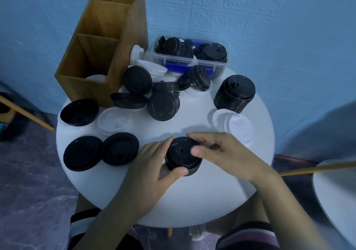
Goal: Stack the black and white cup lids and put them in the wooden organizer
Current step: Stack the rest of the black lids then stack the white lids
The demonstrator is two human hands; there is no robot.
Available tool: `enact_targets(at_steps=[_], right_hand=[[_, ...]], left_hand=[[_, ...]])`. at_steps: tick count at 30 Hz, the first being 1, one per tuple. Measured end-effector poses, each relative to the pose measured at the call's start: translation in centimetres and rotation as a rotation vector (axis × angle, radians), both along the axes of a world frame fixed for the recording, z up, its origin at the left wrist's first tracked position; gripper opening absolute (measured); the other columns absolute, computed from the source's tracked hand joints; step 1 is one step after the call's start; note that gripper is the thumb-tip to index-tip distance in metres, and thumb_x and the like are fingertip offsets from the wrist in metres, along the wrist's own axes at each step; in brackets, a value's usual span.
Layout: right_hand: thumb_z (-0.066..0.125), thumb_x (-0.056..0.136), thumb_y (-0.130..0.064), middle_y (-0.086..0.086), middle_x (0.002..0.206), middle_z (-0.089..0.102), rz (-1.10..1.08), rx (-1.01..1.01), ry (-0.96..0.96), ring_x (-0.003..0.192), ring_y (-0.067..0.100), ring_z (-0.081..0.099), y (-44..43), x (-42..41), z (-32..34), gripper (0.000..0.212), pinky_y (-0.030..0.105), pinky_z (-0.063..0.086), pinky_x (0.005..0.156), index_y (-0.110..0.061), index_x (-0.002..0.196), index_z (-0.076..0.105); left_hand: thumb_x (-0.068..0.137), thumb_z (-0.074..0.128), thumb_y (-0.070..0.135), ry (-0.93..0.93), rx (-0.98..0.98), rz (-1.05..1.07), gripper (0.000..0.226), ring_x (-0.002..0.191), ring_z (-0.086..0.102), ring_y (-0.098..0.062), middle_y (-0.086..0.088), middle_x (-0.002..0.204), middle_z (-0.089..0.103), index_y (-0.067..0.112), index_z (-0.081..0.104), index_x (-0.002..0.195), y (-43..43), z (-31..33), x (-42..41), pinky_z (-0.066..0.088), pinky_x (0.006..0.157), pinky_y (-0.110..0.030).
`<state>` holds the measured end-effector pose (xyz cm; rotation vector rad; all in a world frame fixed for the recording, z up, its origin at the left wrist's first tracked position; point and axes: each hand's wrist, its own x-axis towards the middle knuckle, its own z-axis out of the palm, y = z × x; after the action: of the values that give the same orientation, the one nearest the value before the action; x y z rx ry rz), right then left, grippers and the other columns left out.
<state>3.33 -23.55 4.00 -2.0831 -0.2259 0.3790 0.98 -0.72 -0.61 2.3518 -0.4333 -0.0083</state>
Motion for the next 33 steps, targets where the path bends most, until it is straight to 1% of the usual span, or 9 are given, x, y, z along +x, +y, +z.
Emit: enact_targets(at_steps=[3, 6, 8, 13, 18, 21, 24, 28, 33], right_hand=[[0.071, 0.089, -0.050, -0.024, 0.103, 0.069, -0.136, -0.021, -0.128, 0.088, 0.000, 0.068, 1.5, 2.5, 0.1, 0.039, 0.028, 0.054, 0.090, -0.035, 0.124, 0.070], [0.074, 0.090, -0.038, -0.017, 0.099, 0.071, -0.287, 0.091, -0.195, 0.075, 0.022, 0.071, 3.8, 5.6, -0.2, 0.034, 0.049, 0.059, 0.080, -0.026, 0.122, 0.070], [0.074, 0.087, -0.042, -0.012, 0.094, 0.068, -0.358, 0.068, -0.271, 0.070, 0.023, 0.071, 4.9, 7.5, -0.3, 0.036, 0.053, 0.058, 0.075, -0.027, 0.119, 0.068], [0.073, 0.088, -0.045, -0.009, 0.095, 0.067, -0.358, -0.178, -0.296, 0.085, 0.017, 0.066, 6.6, 9.6, 0.3, 0.042, 0.033, 0.047, 0.081, -0.025, 0.123, 0.062], [0.077, 0.086, -0.032, -0.009, 0.072, 0.062, -0.375, -0.011, -0.228, 0.066, 0.017, 0.063, 6.1, 9.2, -0.3, 0.029, 0.044, 0.058, 0.072, -0.025, 0.111, 0.064], [0.074, 0.092, -0.017, 0.002, 0.068, 0.059, -0.377, 0.193, -0.127, 0.057, 0.022, 0.064, 5.1, 7.6, 0.2, 0.026, 0.036, 0.056, 0.059, -0.017, 0.115, 0.062], [0.068, 0.096, -0.013, 0.008, 0.072, 0.058, -0.363, 0.327, -0.048, 0.061, 0.019, 0.066, 3.8, 4.4, 1.1, 0.025, 0.029, 0.059, 0.063, -0.017, 0.119, 0.062], [0.064, 0.098, -0.016, 0.015, 0.076, 0.058, -0.456, 0.273, -0.162, 0.063, 0.012, 0.060, 1.8, 0.3, 1.6, 0.019, 0.024, 0.052, 0.060, -0.023, 0.115, 0.067], [0.064, 0.097, -0.018, 0.002, 0.065, 0.056, -0.373, 0.250, -0.107, 0.058, 0.010, 0.054, 1.6, -3.1, 0.1, 0.024, 0.027, 0.049, 0.060, -0.031, 0.117, 0.065]], left_hand=[[0.082, 0.044, 0.074, -0.008, 0.018, 0.003, 0.080, 0.127, 0.032, 0.012, 0.030, 0.136, 0.044, 0.036, 0.036, 0.152, 0.2, 0.1, -0.1, 0.026, 0.097, -0.004], [0.083, 0.044, 0.074, -0.016, 0.023, 0.006, 0.079, 0.127, 0.034, 0.010, 0.032, 0.132, 0.043, 0.035, 0.035, 0.152, 0.1, 0.2, -0.3, 0.027, 0.096, -0.005], [0.083, 0.045, 0.074, -0.018, 0.018, 0.012, 0.080, 0.126, 0.033, 0.013, 0.037, 0.129, 0.039, 0.035, 0.035, 0.152, 0.0, 0.3, -0.3, 0.026, 0.096, -0.003], [0.083, 0.046, 0.073, -0.016, 0.006, 0.018, 0.080, 0.129, 0.033, 0.012, 0.035, 0.131, 0.039, 0.034, 0.036, 0.153, 0.1, 0.3, -0.2, 0.024, 0.099, -0.002], [0.082, 0.050, 0.071, -0.036, -0.007, 0.033, 0.078, 0.127, 0.035, 0.011, 0.037, 0.127, 0.039, 0.033, 0.040, 0.150, 0.1, 0.2, -0.1, 0.025, 0.097, -0.003], [0.082, 0.053, 0.069, -0.049, -0.010, 0.033, 0.075, 0.126, 0.038, 0.009, 0.037, 0.126, 0.041, 0.035, 0.041, 0.148, 0.1, 0.1, -0.1, 0.028, 0.098, -0.005], [0.082, 0.056, 0.068, -0.045, -0.014, 0.012, 0.073, 0.126, 0.043, 0.004, 0.029, 0.128, 0.051, 0.035, 0.045, 0.146, 0.1, 0.1, -0.1, 0.035, 0.100, -0.015], [0.079, 0.060, 0.067, -0.058, -0.013, 0.008, 0.066, 0.121, 0.045, 0.002, 0.028, 0.120, 0.056, 0.043, 0.048, 0.139, 0.0, 0.3, -0.1, 0.037, 0.097, -0.017], [0.076, 0.060, 0.070, -0.075, -0.035, 0.038, 0.066, 0.115, 0.044, 0.009, 0.030, 0.117, 0.056, 0.044, 0.049, 0.135, -0.4, 0.2, -0.1, 0.034, 0.092, -0.011]])
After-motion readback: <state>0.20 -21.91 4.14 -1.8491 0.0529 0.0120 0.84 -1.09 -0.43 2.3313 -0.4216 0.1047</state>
